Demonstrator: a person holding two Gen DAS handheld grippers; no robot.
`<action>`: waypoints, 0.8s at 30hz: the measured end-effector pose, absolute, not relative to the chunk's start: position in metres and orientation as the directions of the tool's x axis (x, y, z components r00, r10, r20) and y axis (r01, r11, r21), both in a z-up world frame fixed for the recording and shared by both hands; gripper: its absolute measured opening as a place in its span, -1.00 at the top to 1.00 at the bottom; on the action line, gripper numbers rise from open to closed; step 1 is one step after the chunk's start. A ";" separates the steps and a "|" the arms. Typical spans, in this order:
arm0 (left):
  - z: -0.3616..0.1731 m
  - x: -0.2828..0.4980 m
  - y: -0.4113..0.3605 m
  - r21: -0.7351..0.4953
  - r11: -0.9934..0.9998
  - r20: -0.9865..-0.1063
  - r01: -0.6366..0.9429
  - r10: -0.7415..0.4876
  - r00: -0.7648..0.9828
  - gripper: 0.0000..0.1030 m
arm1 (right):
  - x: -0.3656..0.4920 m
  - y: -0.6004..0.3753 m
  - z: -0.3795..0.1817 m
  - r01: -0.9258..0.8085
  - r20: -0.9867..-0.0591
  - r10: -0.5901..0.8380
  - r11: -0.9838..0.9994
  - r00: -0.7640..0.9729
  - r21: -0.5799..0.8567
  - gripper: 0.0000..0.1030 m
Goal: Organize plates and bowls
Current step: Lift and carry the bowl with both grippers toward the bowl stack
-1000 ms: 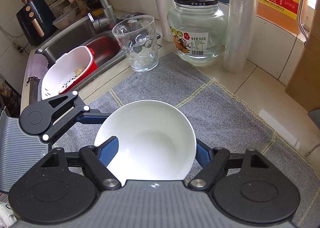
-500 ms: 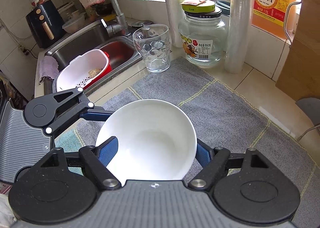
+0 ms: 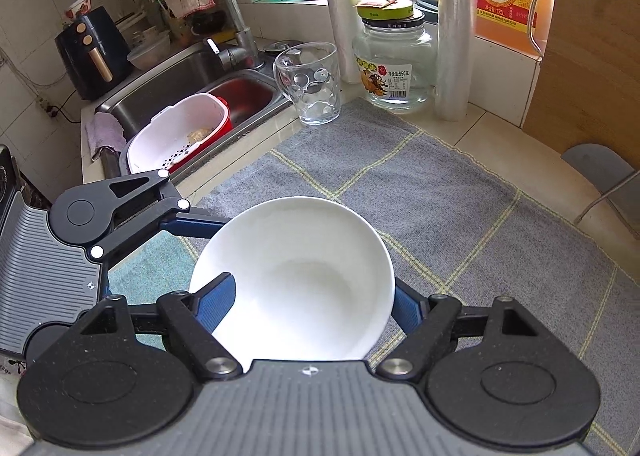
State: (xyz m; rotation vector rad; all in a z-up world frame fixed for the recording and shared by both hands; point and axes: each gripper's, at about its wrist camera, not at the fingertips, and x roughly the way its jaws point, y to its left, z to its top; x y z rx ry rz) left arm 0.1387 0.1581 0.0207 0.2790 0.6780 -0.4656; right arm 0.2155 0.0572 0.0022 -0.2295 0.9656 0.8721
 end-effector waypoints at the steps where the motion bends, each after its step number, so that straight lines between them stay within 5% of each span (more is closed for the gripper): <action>1: 0.023 0.136 0.156 0.101 0.858 -0.655 0.503 -0.323 0.683 -0.78 | 0.213 0.055 0.003 -0.734 -0.794 0.544 0.651 0.273 0.194 -0.66; 24: 0.041 0.109 0.080 0.095 0.699 -0.607 0.708 -0.523 0.598 -0.79 | 0.149 -0.048 0.032 -0.564 -0.765 0.450 0.814 0.461 0.138 -0.68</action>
